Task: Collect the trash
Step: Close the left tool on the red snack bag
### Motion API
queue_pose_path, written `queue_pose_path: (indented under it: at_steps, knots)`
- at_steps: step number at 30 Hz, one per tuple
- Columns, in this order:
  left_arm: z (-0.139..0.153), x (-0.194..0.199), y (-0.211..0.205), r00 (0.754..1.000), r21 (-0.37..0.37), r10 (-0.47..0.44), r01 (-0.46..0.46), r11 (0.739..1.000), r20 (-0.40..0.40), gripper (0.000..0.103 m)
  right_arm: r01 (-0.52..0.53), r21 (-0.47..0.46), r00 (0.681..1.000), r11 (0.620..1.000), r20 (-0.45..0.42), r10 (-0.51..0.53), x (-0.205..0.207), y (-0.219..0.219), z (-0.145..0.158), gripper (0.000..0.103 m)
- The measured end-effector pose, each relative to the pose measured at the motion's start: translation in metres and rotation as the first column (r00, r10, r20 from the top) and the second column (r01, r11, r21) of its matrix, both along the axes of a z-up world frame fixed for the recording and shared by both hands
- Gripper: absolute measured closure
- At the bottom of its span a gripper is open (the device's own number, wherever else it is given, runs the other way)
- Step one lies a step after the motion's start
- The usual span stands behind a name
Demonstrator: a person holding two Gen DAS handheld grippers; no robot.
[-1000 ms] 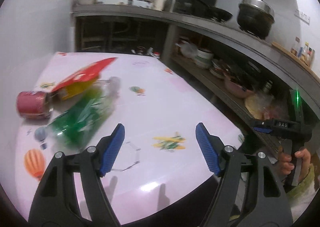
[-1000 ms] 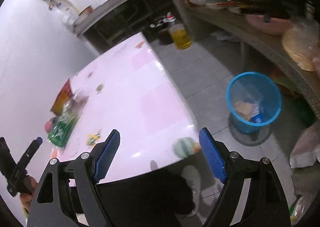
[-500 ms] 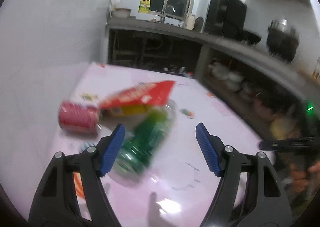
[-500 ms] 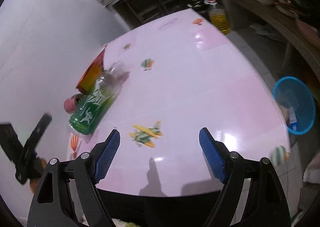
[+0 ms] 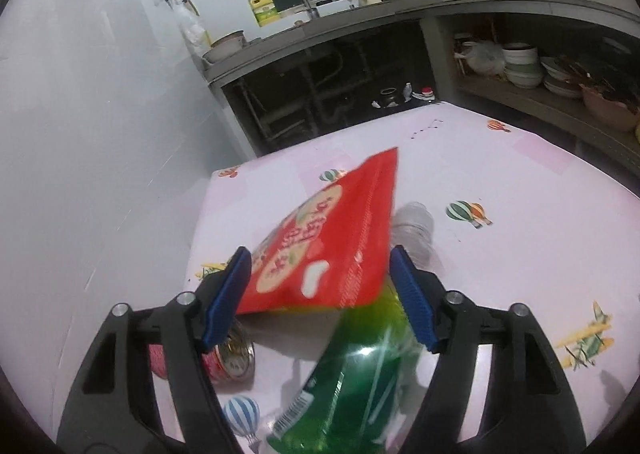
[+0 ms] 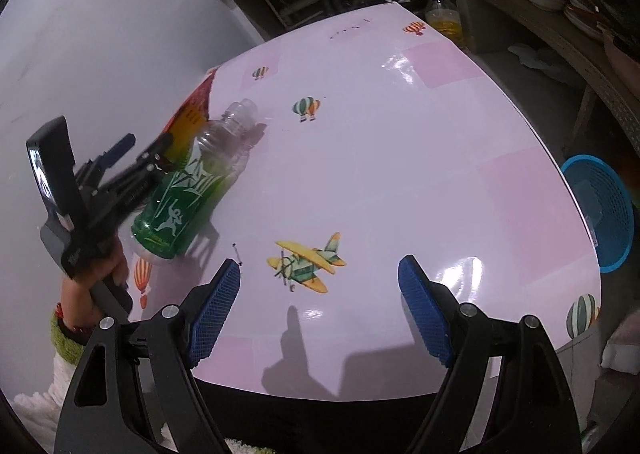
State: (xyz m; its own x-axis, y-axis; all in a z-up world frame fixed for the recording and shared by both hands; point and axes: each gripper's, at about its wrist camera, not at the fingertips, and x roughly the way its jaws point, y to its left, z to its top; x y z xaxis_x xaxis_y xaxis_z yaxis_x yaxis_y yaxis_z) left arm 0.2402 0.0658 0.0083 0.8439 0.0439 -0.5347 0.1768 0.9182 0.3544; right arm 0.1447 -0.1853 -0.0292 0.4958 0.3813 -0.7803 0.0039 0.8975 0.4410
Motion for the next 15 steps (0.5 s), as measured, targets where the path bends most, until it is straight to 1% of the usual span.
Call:
queue_pose_path:
  at_steps: [1,3,4,7,10,12,13,14,15]
  knots:
    - [0.000,0.003,0.001,1.000,-0.001,0.007,-0.007,1.000,-0.005,0.042,0.003,0.003,1.000,1.000,-0.005,-0.003,0.001,-0.001,-0.002,0.024]
    - [0.000,0.009,0.005,1.000,-0.005,0.013,-0.013,1.000,-0.020,0.049,0.004,0.005,1.000,1.000,-0.011,-0.004,0.003,-0.001,-0.004,0.024]
    - [-0.001,0.009,0.005,1.000,-0.006,0.011,-0.011,1.000,-0.028,0.050,0.003,0.006,1.000,1.000,-0.012,-0.003,0.005,0.000,-0.005,0.024]
    - [-0.007,0.013,0.007,0.998,0.002,0.012,-0.012,1.000,-0.060,0.059,-0.008,0.006,1.000,1.000,-0.008,0.008,0.007,0.003,-0.005,0.024]
    - [-0.009,0.017,0.013,0.996,-0.008,0.020,-0.021,1.000,-0.084,0.072,-0.017,0.007,1.000,1.000,-0.007,0.017,0.007,0.006,-0.006,0.024]
    - [-0.008,0.019,0.017,0.997,-0.005,0.033,-0.033,0.999,-0.076,0.088,-0.019,0.007,1.000,1.000,-0.008,0.019,0.008,0.005,-0.007,0.024]
    - [-0.008,0.019,0.018,0.997,-0.005,0.038,-0.039,0.999,-0.069,0.092,-0.018,0.006,1.000,1.000,-0.008,0.018,0.008,0.005,-0.008,0.024]
    - [-0.006,0.019,0.021,0.997,-0.009,0.045,-0.045,0.999,-0.062,0.098,-0.017,0.006,1.000,1.000,-0.008,0.017,0.008,0.004,-0.007,0.024]
    - [-0.003,0.018,0.025,0.997,-0.012,0.054,-0.055,0.998,-0.049,0.100,-0.015,0.006,1.000,1.000,-0.007,0.015,0.008,0.003,-0.007,0.024]
